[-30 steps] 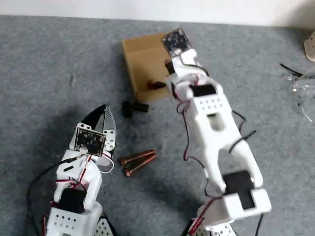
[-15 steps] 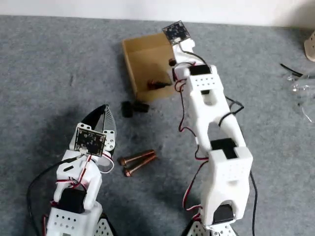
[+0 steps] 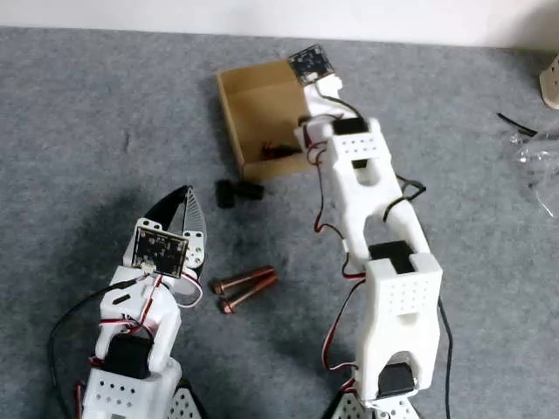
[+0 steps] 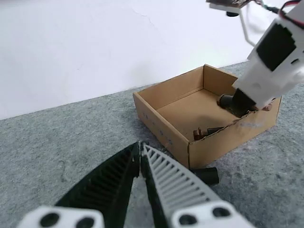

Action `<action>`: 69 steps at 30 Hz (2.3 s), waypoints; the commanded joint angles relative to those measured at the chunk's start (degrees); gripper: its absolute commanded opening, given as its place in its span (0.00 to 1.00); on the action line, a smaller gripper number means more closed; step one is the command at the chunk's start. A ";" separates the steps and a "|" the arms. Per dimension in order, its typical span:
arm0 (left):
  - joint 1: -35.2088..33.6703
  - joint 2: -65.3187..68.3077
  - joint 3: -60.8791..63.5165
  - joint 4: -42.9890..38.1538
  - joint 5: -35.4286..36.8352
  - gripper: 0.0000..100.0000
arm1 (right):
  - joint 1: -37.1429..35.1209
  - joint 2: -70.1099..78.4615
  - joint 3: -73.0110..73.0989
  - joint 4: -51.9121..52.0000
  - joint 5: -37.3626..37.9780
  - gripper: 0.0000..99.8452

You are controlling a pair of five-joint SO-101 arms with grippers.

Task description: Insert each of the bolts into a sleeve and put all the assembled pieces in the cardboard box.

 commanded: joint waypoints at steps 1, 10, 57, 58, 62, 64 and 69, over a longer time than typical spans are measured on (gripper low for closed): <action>0.04 -0.48 1.10 -0.18 -0.26 0.03 | -2.77 -1.27 -3.56 -0.04 -1.05 0.09; 0.04 -0.48 1.10 -0.18 -0.26 0.03 | -2.59 -0.92 -7.43 -0.04 -7.91 0.10; 0.04 -0.48 1.10 0.00 -0.26 0.03 | -1.27 -51.47 -9.89 57.19 -8.26 0.22; 0.04 -0.48 1.10 0.00 -0.26 0.03 | -1.45 -53.58 -7.69 57.19 -8.26 0.22; 0.04 -0.48 1.10 0.00 -0.26 0.03 | -3.03 -62.73 3.12 55.69 -8.26 0.22; 0.04 -0.48 1.10 0.00 -0.26 0.03 | -3.03 -68.26 10.07 53.41 -8.18 0.22; 0.04 -0.48 1.10 0.09 -0.26 0.03 | -3.12 -83.30 32.66 43.12 -7.91 0.22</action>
